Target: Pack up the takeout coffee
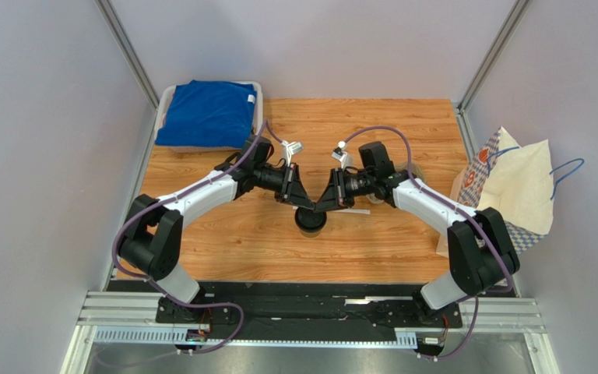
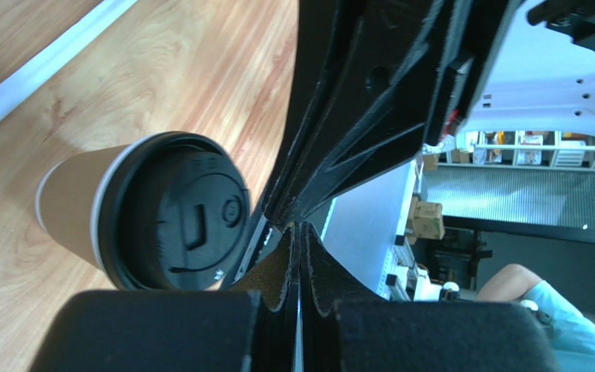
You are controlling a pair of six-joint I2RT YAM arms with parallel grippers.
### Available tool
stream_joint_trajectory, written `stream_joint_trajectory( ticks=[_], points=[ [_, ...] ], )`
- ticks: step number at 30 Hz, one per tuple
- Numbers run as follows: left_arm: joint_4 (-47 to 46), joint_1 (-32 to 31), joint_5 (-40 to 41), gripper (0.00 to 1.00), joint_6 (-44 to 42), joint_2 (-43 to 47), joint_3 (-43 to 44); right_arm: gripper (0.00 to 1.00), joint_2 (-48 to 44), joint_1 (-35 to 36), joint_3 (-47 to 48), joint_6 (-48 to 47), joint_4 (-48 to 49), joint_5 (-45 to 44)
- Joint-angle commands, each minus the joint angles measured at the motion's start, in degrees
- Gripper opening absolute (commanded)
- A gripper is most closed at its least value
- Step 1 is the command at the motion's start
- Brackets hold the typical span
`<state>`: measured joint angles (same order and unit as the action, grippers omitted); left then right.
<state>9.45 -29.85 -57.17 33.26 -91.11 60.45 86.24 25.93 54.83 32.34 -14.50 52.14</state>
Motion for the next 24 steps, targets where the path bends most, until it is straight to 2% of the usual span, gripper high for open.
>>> stream_joint_trajectory(
  ticks=[1, 14, 24],
  points=[
    [-1.2, 0.5, -1.5, 0.0, -0.4, -2.0, 1.3, 0.09, 2.7, 0.0, 2.8, 1.2, 4.4, 1.6],
    [-1.5, 3.7, -3.9, 0.0, -1.3, -8.6, -0.3, 0.08, 9.2, -0.3, 1.0, 1.2, 8.5, 3.4],
    [-2.7, 4.5, -2.0, 0.0, -2.2, -11.1, -2.5, 0.05, 13.4, -1.0, -0.7, -0.4, 9.1, 2.6]
  ],
)
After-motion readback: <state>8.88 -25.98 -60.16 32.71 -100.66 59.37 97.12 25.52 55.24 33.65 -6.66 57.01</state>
